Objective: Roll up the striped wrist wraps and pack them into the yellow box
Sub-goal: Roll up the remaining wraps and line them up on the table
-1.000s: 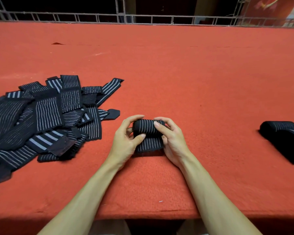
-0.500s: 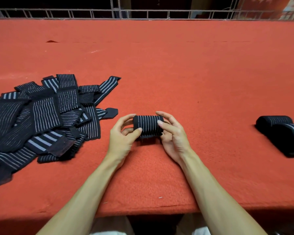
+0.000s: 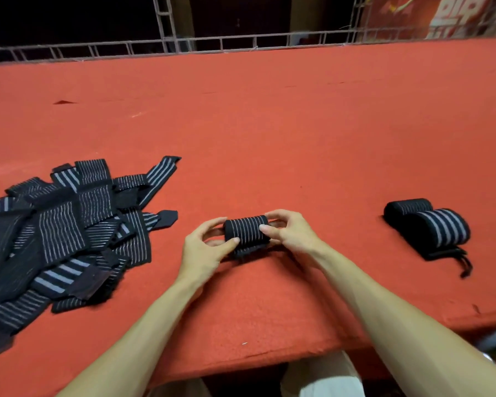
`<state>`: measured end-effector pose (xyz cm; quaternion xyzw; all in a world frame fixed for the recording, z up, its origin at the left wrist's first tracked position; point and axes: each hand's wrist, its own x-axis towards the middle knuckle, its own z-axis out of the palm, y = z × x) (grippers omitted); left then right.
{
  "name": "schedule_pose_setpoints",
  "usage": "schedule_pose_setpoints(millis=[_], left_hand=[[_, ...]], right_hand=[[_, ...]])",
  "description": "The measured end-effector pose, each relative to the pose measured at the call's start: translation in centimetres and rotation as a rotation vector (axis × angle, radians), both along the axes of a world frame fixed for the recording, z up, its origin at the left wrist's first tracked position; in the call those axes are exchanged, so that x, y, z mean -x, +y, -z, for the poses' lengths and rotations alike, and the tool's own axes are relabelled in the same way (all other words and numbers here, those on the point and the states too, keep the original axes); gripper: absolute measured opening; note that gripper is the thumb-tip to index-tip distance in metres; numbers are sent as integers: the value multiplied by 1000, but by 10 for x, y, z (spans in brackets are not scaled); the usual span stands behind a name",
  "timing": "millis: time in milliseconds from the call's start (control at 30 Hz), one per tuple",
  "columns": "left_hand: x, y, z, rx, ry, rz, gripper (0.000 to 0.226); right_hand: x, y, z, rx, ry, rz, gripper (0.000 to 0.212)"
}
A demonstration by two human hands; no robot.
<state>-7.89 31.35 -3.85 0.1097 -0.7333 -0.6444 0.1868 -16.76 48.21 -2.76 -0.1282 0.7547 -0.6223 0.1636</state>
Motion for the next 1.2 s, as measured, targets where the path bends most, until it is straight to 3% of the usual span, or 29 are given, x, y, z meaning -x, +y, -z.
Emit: schedule_pose_setpoints(millis=[133, 267, 400, 500, 567, 767, 900, 1200], left_hand=[[45, 49, -22, 75, 3, 85, 43], [96, 96, -28, 26, -15, 97, 37], [140, 151, -23, -139, -70, 126, 32], [169, 186, -20, -278, -101, 132, 31], [183, 207, -15, -271, -91, 132, 34], [203, 248, 4, -78, -67, 227, 33], [210, 253, 14, 150, -108, 286, 31], [198, 233, 2, 420, -169, 398, 39]], right_hand=[[39, 65, -30, -276, 201, 67, 25], [74, 126, -49, -169, 288, 495, 7], [94, 183, -49, -189, 276, 781, 13], [103, 212, -52, -211, 279, 828, 15], [109, 224, -53, -171, 269, 871, 15], [116, 233, -43, -156, 251, 866, 15], [115, 233, -33, -154, 199, 805, 15], [109, 222, -35, -330, 224, 761, 25]])
